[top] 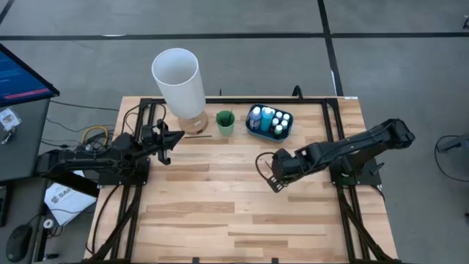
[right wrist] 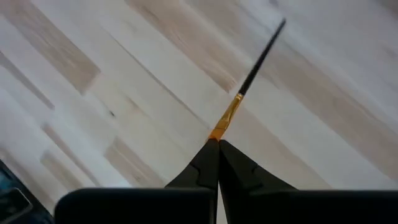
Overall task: Pick & Place Paint Supplies
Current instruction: Put the bottom gold paint brush into the green cup
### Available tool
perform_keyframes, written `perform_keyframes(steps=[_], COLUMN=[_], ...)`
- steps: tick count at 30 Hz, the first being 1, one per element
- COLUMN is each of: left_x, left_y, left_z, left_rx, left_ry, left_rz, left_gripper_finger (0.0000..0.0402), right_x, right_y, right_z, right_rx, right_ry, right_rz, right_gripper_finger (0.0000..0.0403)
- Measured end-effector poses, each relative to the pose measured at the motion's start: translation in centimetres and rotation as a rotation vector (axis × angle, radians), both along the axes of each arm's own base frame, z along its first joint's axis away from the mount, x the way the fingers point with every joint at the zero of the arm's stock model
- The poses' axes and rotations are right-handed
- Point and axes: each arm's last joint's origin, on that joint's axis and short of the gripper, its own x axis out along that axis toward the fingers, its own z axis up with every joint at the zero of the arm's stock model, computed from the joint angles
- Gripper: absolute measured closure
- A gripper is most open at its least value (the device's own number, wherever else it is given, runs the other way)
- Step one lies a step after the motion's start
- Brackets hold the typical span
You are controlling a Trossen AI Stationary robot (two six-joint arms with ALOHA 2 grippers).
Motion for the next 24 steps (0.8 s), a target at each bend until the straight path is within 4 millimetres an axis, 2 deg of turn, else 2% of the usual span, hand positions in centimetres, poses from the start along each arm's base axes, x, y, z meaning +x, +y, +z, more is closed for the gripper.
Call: perform_keyframes(steps=[4,24], left_x=[0.0,0.0], left_y=[0.0,0.0], left_z=[0.0,0.0], left_rx=[0.000,0.000], left_ry=[0.000,0.000], left_rz=[0.000,0.000], left_gripper_finger=[0.0399,0.0399], right_x=[0.4,3.3], right_y=[-0.8,-5.3], right_z=[0.8,2.4], right_rx=[-0.004,-0.098], right_ry=[-0.080,-0.357], right_rz=[0.010,0.049], right_gripper_finger=[0.0403,0.0403])
